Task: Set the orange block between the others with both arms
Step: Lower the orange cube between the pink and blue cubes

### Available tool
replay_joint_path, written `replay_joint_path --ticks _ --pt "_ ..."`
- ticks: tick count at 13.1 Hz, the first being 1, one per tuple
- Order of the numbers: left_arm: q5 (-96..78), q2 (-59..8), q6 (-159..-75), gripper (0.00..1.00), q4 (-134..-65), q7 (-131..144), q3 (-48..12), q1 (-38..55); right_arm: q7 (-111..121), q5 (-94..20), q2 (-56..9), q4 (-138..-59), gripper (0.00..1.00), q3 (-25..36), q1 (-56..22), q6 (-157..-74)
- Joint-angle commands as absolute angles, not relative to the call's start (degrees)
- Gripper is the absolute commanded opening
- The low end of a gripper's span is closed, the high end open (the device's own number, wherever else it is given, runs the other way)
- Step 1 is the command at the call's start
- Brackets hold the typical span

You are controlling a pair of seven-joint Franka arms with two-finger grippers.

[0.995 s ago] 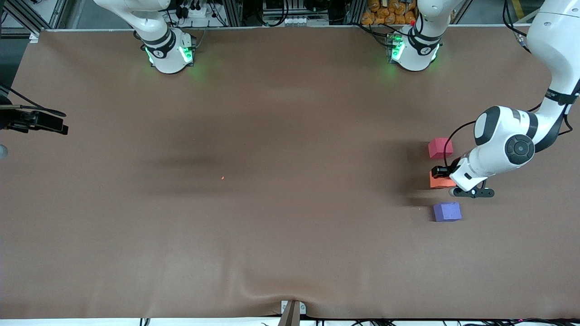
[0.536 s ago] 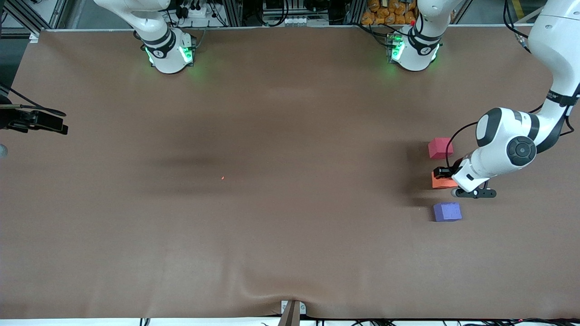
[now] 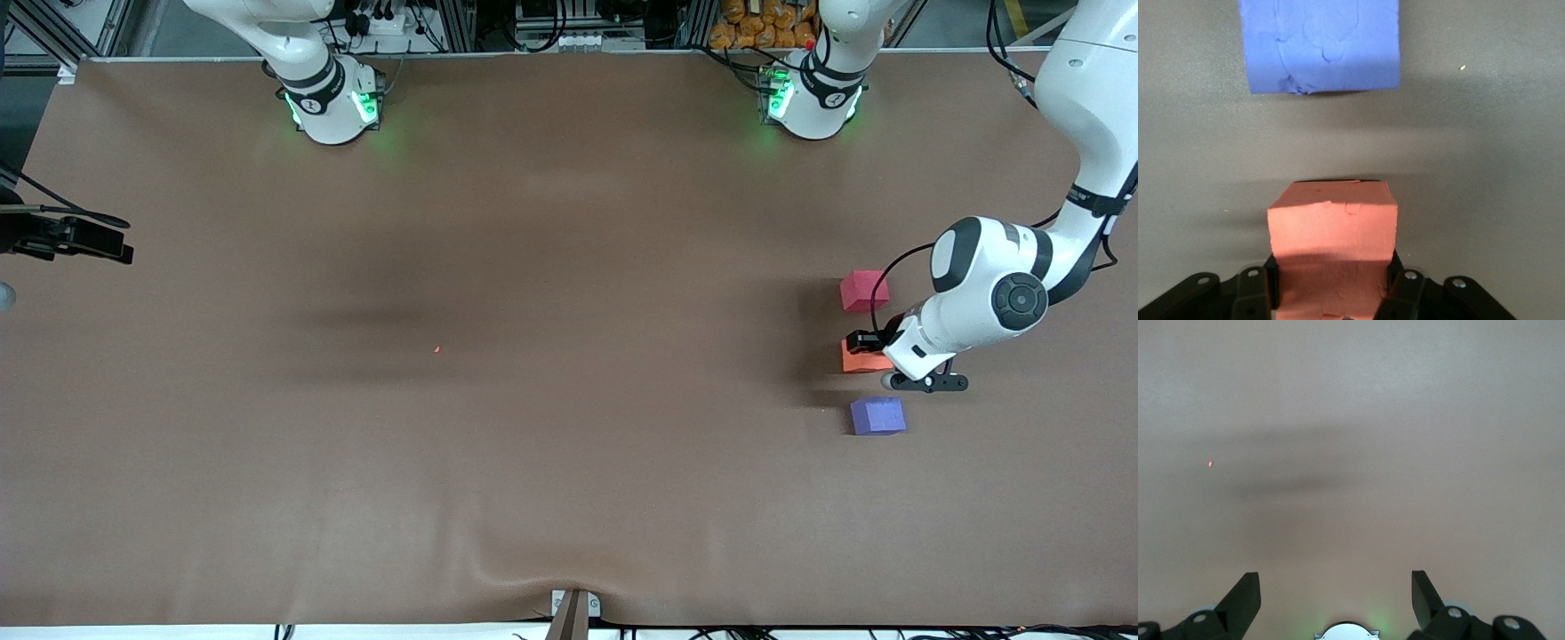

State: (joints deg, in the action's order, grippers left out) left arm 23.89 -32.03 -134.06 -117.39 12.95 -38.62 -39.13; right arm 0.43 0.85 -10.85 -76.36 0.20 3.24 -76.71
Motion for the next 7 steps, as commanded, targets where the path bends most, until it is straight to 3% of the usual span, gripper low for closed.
replay_joint_path --ticks 1,7 --pt "25.49 -32.7 -134.74 0.0 -116.63 13.45 -38.58 -39.55 0.18 1.76 -10.2 -76.2 1.0 -0.26 3.43 -76.02" --pt "25.49 -32.7 -134.74 0.0 -116.37 13.45 -37.97 -39.46 0.18 1.76 -10.2 -76.2 1.0 -0.26 3.51 -76.03"
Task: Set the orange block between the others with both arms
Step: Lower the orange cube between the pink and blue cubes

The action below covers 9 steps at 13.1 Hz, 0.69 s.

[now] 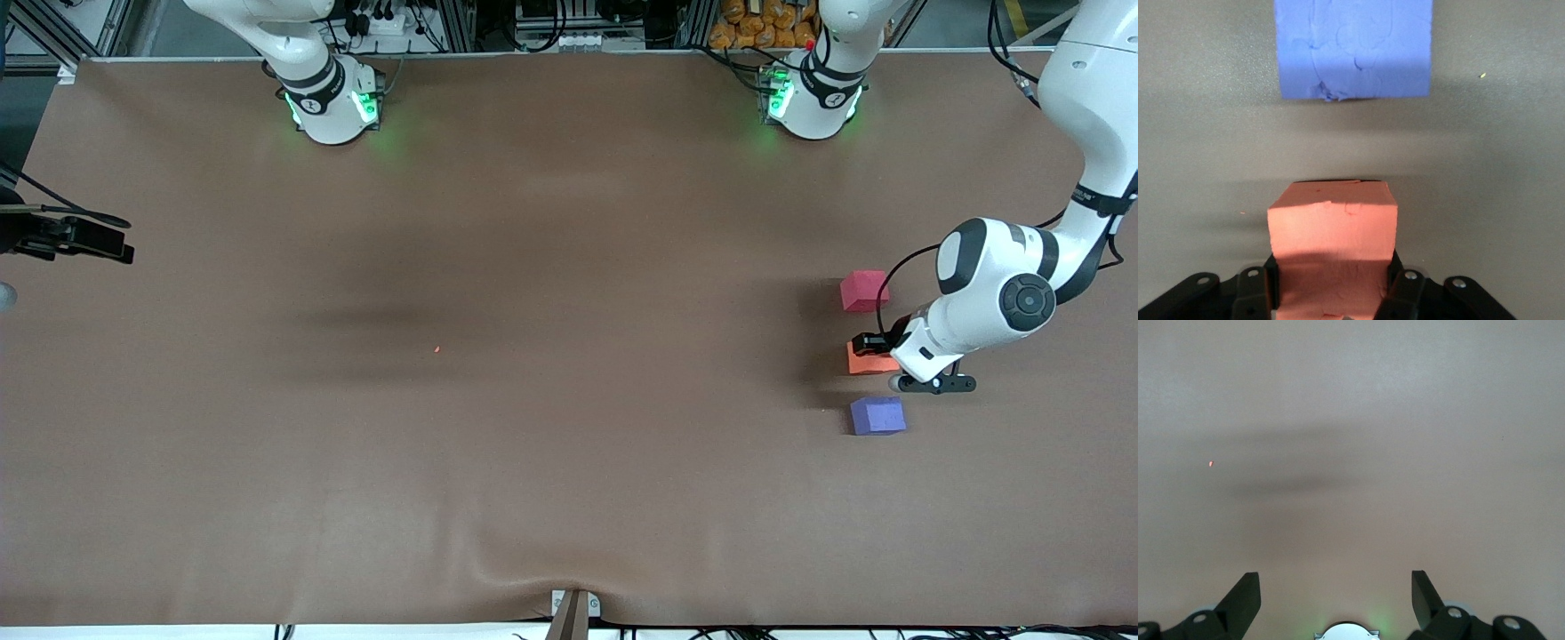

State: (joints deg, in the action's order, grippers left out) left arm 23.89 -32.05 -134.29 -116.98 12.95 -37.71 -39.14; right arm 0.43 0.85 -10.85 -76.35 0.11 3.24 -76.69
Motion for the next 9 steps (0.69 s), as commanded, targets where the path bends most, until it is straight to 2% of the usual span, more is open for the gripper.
replay_joint_path --ticks 1,9 --pt "25.49 -32.7 -134.74 0.0 -116.37 13.45 -37.97 -39.46 0.18 1.76 -10.2 -76.2 1.0 -0.26 3.52 -76.03" --pt "25.4 -33.92 -134.74 0.0 -115.58 13.97 -37.88 -39.2 0.18 1.76 -10.2 -76.2 1.0 -0.26 3.52 -76.03"
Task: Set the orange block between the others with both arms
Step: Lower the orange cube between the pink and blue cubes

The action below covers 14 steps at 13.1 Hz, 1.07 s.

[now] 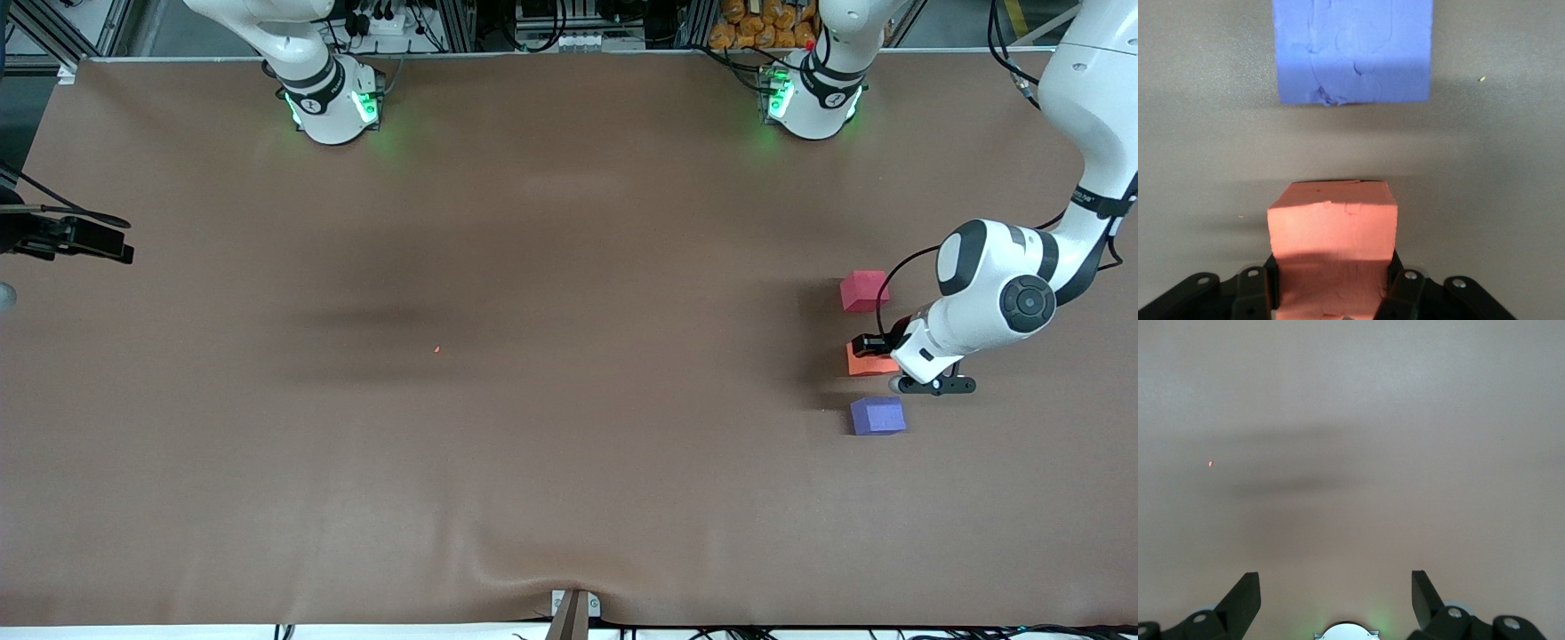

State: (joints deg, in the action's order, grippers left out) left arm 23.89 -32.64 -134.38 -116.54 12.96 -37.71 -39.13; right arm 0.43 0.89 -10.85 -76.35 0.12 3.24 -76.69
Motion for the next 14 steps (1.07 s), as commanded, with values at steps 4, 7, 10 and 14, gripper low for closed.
replay_joint_path --ticks 4,7,10,14 --pt "25.4 -34.63 -134.74 0.0 -115.05 14.41 -37.88 -39.11 0.18 1.76 -10.2 -76.2 1.0 -0.26 3.52 -76.03" --pt "25.49 -35.06 -134.65 0.48 -114.26 15.03 -37.88 -38.85 0.18 1.84 -10.2 -76.2 1.0 -0.18 3.52 -76.03" --pt "25.49 -35.16 -134.56 1.0 -113.82 15.73 -37.45 -38.85 0.18 1.93 -10.2 -76.2 1.0 -0.09 3.6 -76.03" --pt "25.49 -35.16 -134.56 1.0 -113.64 15.82 -37.27 -38.85 0.18 1.93 -10.2 -76.2 1.0 0.0 3.6 -76.03"
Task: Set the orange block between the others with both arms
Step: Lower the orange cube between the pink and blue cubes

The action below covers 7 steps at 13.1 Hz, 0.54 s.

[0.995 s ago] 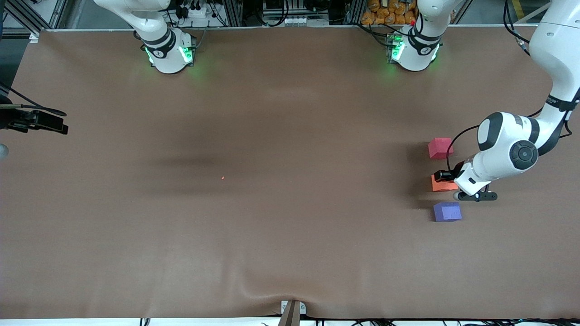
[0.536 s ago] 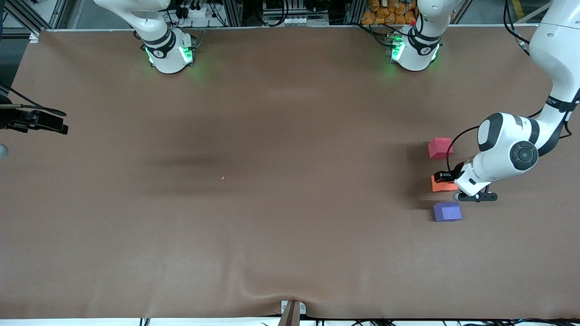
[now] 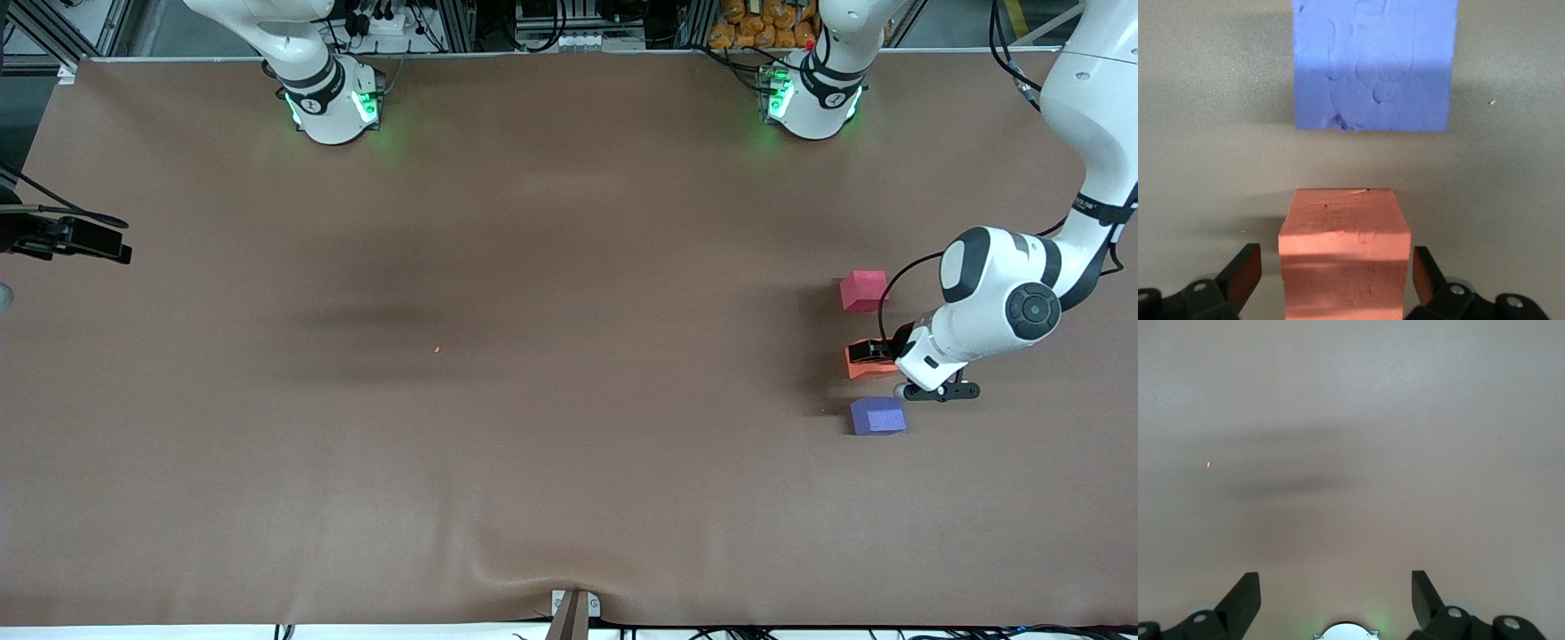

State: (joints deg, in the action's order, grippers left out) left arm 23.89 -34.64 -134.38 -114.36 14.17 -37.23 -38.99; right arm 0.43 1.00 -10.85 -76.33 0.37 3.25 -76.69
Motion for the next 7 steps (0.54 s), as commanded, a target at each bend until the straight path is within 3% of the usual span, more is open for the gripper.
replay_joint_path --ticks 1,7 --pt "25.49 -34.81 -134.56 1.0 -113.64 15.91 -37.27 -38.85 0.18 1.85 -10.2 -76.2 1.0 -0.09 3.6 -76.03" --pt "25.49 -31.47 -129.57 1.0 -111.72 19.68 -38.93 -37.18 0.18 1.85 -10.2 -76.2 1.0 0.0 3.6 -76.03"
